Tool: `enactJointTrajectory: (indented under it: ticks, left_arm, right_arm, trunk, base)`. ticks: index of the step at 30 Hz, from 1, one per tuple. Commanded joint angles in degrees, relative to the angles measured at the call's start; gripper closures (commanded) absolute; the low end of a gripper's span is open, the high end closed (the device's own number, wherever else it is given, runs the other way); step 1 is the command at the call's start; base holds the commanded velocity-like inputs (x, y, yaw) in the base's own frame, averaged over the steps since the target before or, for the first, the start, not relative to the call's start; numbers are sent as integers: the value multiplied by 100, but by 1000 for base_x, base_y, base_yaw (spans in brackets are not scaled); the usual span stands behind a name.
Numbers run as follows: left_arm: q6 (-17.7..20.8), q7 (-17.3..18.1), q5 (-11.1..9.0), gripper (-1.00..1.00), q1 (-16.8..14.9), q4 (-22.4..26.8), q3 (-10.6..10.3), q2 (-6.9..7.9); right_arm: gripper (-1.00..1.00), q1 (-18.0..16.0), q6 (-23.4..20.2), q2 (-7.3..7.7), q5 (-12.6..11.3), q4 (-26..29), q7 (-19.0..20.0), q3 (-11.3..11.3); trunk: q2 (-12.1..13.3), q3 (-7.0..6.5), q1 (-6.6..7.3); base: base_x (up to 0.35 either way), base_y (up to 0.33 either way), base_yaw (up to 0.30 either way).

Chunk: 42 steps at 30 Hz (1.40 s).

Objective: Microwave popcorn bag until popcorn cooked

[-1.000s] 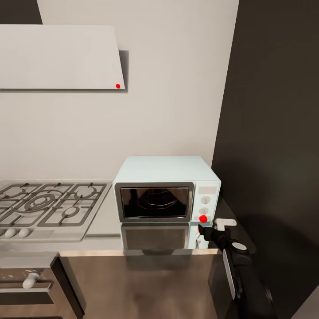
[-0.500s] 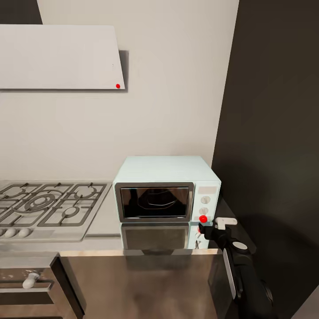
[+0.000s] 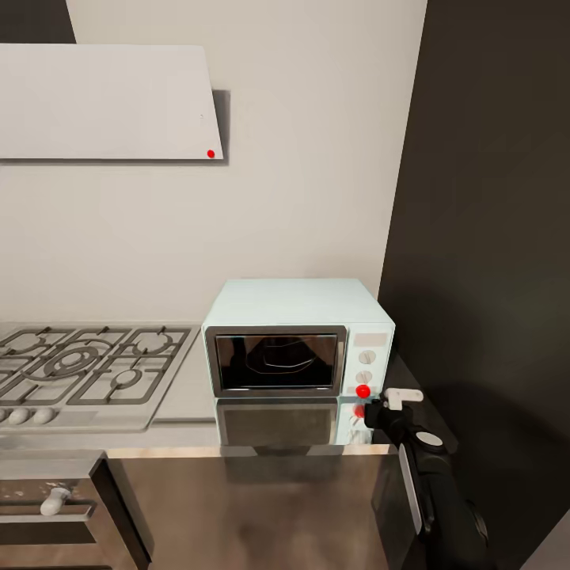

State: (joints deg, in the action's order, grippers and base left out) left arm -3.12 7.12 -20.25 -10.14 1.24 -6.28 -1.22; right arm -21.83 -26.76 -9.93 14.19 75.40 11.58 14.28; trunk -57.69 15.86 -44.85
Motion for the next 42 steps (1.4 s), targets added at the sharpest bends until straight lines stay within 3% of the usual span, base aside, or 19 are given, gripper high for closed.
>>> enactJointTrajectory:
  ticks: [1, 35, 42]
  left_arm:
    - [-23, 17, -58, -100, -5, -9, -48, 0]
    - [-22, 18, -66, -100, -5, -9, -48, 17]
    - [-31, 10, -79, -100, -5, -12, -56, 8]
  right_arm:
    - [100, -5, -20, -7, 59, 9, 49, 16]
    - [100, -5, -14, -7, 76, -298, 10, 5]
    - [100, -5, -14, -7, 123, -242, 28, -4]
  trunk:
    - [-5, 7, -1]
    - [-5, 7, -1]
    - [-5, 7, -1]
  base:
    - [0, 0, 0]
    - [101, 0, 0]
    - [-98, 0, 0]
